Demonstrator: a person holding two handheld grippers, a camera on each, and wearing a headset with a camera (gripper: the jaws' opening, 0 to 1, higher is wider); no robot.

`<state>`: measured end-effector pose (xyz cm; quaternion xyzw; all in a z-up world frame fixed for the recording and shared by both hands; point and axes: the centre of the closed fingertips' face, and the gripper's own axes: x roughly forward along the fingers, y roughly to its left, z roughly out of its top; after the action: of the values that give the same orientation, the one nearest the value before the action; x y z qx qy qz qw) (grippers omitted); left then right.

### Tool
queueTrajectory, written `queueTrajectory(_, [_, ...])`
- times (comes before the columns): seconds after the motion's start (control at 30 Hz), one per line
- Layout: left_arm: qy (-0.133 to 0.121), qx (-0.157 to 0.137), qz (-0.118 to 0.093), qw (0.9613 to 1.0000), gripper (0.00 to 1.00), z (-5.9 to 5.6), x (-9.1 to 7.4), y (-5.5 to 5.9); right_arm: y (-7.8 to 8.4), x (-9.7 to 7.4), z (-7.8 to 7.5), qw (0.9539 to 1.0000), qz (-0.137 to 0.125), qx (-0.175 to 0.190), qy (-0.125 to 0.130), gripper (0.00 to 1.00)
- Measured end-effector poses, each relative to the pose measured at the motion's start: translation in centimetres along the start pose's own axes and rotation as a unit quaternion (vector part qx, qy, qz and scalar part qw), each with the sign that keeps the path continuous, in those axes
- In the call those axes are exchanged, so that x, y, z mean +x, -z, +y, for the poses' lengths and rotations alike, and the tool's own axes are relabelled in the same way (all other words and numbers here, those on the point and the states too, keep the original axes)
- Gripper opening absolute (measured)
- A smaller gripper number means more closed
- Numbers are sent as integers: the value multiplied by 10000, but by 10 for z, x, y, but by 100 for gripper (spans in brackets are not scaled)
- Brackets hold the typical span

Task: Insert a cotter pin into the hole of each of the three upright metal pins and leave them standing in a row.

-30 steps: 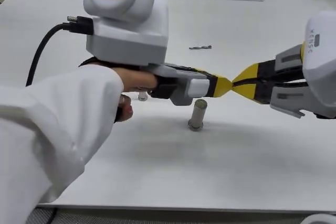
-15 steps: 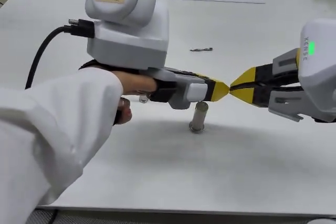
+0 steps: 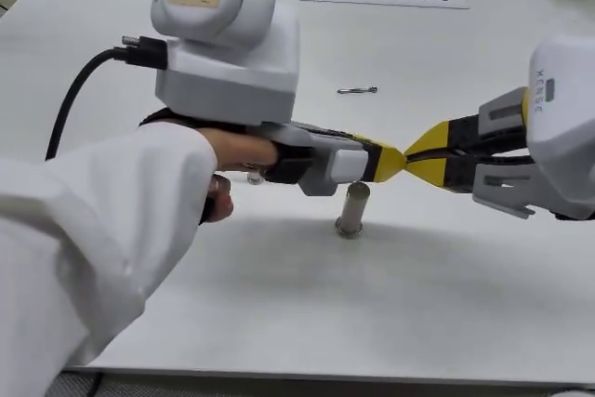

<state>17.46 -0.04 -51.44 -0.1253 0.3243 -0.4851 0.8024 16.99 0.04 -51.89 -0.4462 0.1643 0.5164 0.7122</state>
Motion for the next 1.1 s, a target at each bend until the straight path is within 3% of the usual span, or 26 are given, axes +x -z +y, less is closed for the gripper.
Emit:
queueTrajectory(0.3, [67,-204,101,9997,0,-2,-3,5,-1,0,4,9999,-104,-45,-82,0])
queueTrajectory(0.5, [35,-77,152,9998,0,-4,-3,8,-3,0,7,9994,-224,-231,-150,0])
queueTrajectory(0.57, [31,-70,172,9998,0,-5,-4,9,-3,0,6,9995,-262,-89,-125,0])
queueTrajectory(0.67, [12,-21,214,9998,0,-5,-6,13,0,0,1,9995,-310,75,-62,16])
queueTrajectory(0.83, [-12,184,241,9995,0,-4,-9,16,14,0,1,9982,-124,569,-159,19])
queueTrajectory(0.9, [58,479,244,9985,0,-7,-12,16,21,0,4,9951,-28,935,-314,19])
queueTrajectory(0.97, [64,552,220,9982,0,-9,-14,15,25,1,5,9918,-15,1213,-412,19])
queueTrajectory(1.07, [102,832,204,9963,0,-11,-17,14,25,1,8,9878,-125,1430,-603,19])
queueTrajectory(1.1, [113,895,208,9957,0,-12,-19,14,20,1,12,9852,-283,1517,-740,18])
